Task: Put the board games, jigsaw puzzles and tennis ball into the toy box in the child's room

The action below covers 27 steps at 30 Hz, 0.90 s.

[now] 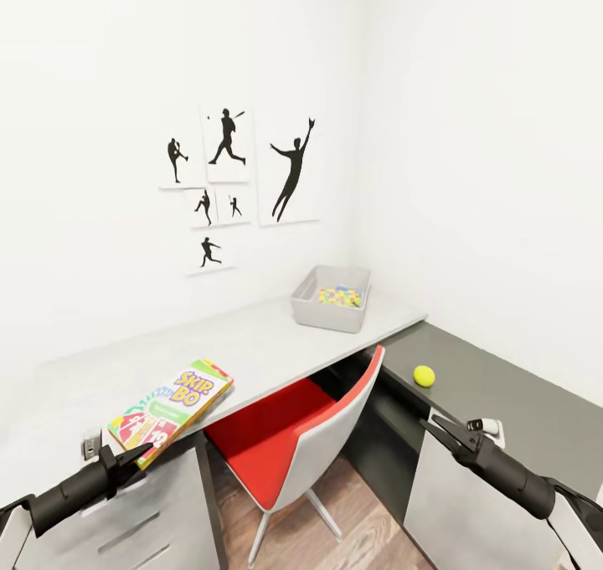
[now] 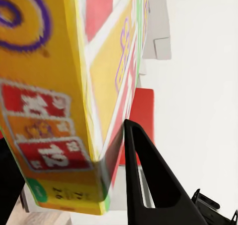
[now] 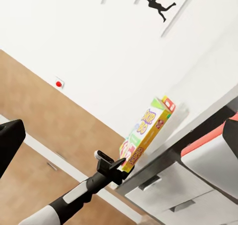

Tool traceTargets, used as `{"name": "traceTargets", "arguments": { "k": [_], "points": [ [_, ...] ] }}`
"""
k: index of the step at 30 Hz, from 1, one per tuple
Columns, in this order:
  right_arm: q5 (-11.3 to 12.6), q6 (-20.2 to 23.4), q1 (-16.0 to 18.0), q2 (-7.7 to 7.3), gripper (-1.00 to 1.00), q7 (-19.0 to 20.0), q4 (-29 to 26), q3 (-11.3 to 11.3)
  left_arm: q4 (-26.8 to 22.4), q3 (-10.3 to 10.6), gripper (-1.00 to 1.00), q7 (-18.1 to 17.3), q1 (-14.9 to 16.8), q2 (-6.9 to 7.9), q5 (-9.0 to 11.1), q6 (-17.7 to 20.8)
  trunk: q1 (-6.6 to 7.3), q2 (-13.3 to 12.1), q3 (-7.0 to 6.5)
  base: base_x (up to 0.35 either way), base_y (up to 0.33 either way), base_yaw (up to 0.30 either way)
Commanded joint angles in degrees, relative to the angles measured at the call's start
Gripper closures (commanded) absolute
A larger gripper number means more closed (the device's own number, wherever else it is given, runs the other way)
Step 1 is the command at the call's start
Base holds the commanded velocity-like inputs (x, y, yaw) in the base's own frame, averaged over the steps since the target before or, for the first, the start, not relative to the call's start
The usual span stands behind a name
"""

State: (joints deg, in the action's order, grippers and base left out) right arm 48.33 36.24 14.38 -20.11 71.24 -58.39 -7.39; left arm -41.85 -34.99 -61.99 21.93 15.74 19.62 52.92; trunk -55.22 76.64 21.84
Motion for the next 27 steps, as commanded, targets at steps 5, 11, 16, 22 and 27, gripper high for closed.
{"name": "traceTargets", "arguments": {
  "k": [5, 11, 16, 22, 27],
  "points": [
    [0.20, 0.60, 0.04, 0.03, -1.00, -0.07, -0.05, 0.05, 0.02, -0.03, 1.00, -0.15, 0.04, 0.01, -0.02, 0.26, 1.11, -1.98, -0.84, 0.000, 0.000, 0.000],
    [0.20, 0.53, 0.07, 0.00, -1.00, -0.11, -0.19, 0.05, 0.02, 0.00, 1.00, -0.18, 0.04, 0.07, -0.02, 0.26, 2.42, -4.39, -1.91, 0.000, 0.000, 0.000],
    [0.24, 0.57, 0.05, -0.02, -1.00, -0.15, -0.23, 0.00, 0.02, 0.01, 1.00, -0.23, 0.04, 0.15, -0.02, 0.26, 3.52, -6.39, -2.81, 0.000, 0.000, 0.000],
    [0.20, 0.40, 0.04, -0.02, -1.00, -0.90, -0.09, 0.00, -0.06, 0.08, 1.00, -0.23, 0.04, 0.19, -0.02, 0.18, 4.84, -8.80, -3.89, 0.000, 0.000, 0.000],
    [0.11, 0.33, 0.04, -0.01, -1.00, -3.83, -0.36, 0.11, -0.24, 0.09, 1.00, -0.24, 0.04, 0.25, -0.02, 0.17, 5.94, -10.80, -4.79, 0.000, 0.000, 0.000]
  ]
}}
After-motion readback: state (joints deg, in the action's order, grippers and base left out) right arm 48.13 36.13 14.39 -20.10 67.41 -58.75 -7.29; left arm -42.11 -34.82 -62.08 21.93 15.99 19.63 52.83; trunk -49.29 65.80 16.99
